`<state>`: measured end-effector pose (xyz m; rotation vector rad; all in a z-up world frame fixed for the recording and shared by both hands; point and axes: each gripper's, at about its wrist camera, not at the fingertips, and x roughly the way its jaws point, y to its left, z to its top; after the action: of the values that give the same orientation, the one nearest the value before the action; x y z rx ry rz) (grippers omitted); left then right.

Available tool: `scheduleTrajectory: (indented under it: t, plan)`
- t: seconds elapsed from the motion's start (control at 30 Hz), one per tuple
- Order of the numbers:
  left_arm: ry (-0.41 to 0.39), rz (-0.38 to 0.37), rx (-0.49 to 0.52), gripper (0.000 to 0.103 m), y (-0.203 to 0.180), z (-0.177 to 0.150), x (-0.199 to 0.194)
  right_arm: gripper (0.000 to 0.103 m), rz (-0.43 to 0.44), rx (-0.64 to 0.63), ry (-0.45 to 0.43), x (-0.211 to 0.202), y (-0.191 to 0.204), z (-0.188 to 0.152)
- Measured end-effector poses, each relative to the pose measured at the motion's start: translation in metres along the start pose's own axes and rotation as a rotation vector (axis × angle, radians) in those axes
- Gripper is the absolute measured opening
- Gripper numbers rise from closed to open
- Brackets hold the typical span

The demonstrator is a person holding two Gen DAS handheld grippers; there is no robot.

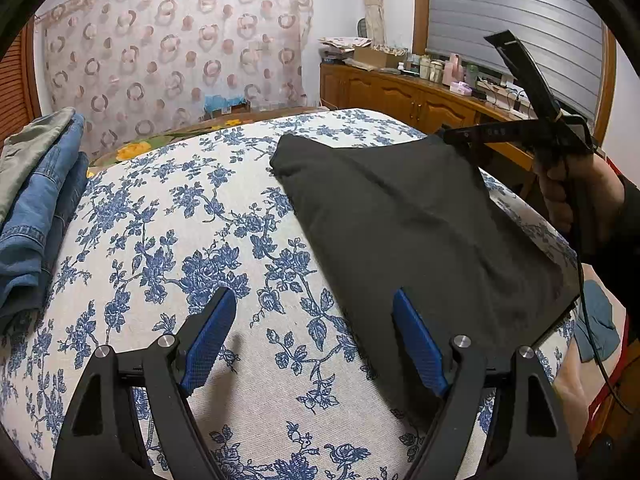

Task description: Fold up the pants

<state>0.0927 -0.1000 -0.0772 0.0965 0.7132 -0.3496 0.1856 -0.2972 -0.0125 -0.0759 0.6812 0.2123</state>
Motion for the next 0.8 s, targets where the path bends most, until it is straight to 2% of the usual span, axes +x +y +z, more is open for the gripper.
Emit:
scheduleTrajectory:
  t: [0.1, 0.23, 0.5, 0.53, 0.57, 0.63, 0.8]
  plan:
    - [0.0, 0.001, 0.001, 0.082, 0.001, 0.0, 0.0, 0.013, 0.002, -0.002, -0.013, -0.005, 0.0, 0.0]
    - [-0.001, 0.0, -0.001, 0.082, 0.0, 0.0, 0.0, 0.027, -0.006, -0.011, -0.028, -0.015, 0.004, -0.004]
    - [-0.001, 0.001, 0.001, 0.082, -0.001, 0.001, 0.0, 0.028, 0.102, -0.026, -0.087, -0.068, 0.028, -0.043]
    - [-0.001, 0.0, 0.002, 0.082, -0.001, 0.001, 0.0, 0.031, 0.117, -0.022, -0.092, -0.075, 0.03, -0.05]
    - [-0.001, -0.001, 0.002, 0.082, 0.0, 0.001, 0.0, 0.038, 0.128, -0.019, -0.095, -0.08, 0.03, -0.055]
    - [-0.002, 0.0, 0.004, 0.082, 0.0, 0.001, 0.0, 0.04, 0.147, -0.015, -0.106, -0.092, 0.031, -0.068]
    - [-0.02, 0.001, 0.025, 0.082, -0.003, 0.0, -0.006, 0.04, 0.135, -0.017, -0.108, -0.111, 0.033, -0.095]
